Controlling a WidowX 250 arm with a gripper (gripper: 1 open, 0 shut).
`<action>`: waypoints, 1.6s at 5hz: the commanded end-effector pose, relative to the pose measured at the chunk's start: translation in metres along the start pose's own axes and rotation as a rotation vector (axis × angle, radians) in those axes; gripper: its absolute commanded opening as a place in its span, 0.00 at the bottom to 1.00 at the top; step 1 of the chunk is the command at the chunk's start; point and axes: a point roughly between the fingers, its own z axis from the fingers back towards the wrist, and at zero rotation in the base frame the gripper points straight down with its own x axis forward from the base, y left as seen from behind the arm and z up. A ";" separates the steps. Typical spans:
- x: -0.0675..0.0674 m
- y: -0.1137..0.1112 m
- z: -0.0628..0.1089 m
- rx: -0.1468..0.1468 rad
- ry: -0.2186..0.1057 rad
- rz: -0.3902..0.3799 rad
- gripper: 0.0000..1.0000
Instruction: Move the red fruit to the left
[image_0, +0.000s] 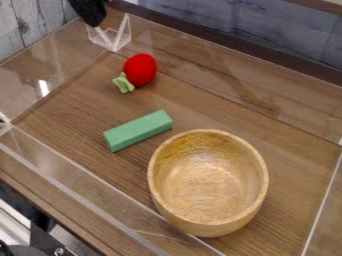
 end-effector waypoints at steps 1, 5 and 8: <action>0.016 -0.002 0.013 0.043 -0.052 -0.032 0.00; 0.020 0.009 0.016 0.049 -0.062 -0.012 0.00; 0.022 0.020 0.013 0.061 -0.066 0.011 0.00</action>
